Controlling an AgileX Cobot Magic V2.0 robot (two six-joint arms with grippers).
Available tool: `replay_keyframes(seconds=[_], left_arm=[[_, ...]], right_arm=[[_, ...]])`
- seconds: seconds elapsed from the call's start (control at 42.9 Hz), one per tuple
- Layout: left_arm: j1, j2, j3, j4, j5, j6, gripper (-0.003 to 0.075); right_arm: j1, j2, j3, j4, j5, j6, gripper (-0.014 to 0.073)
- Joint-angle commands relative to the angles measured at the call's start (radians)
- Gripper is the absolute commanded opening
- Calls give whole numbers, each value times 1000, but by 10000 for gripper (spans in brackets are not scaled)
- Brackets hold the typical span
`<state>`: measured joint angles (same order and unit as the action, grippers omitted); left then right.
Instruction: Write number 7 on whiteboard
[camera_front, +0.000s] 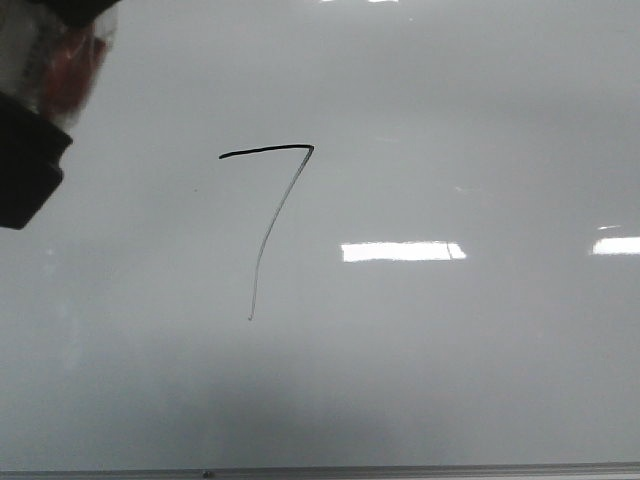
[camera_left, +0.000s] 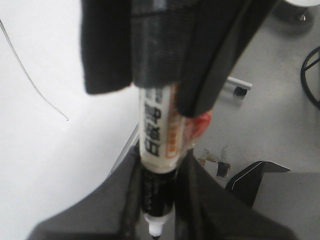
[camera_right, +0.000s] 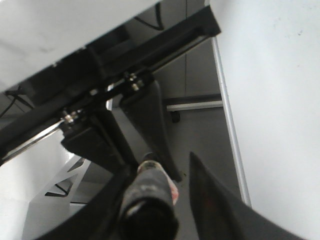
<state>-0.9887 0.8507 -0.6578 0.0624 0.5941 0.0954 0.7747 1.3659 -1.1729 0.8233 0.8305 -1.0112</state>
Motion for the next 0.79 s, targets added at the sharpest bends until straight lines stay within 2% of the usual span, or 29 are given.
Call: replay_keyframes(seconds=[0.0, 0.14, 0.28, 0.443, 0.537, 0.63, 0.77], left_arm=[[26, 9, -27, 63, -27, -95, -20], [134, 49, -27, 133, 20, -197, -20], [309, 99, -27, 131, 24, -233, -20], [562, 171, -27, 131, 10, -235, -20], [702, 218, -27, 131, -18, -235, -20], [814, 266, -27, 121, -63, -235, -20], [914, 342, -27, 121, -195, -235, -20]], right_arm=[[-60, -52, -31, 24, -61, 27, 351], [-181, -86, -27, 24, -1, 57, 351], [-315, -166, 23, 24, 80, 91, 351], [-491, -346, 180, 24, 46, 115, 349], [-577, -467, 293, 24, -21, 134, 338], [-649, -596, 401, 24, -113, 176, 265], [-719, -772, 558, 24, -223, 282, 69]])
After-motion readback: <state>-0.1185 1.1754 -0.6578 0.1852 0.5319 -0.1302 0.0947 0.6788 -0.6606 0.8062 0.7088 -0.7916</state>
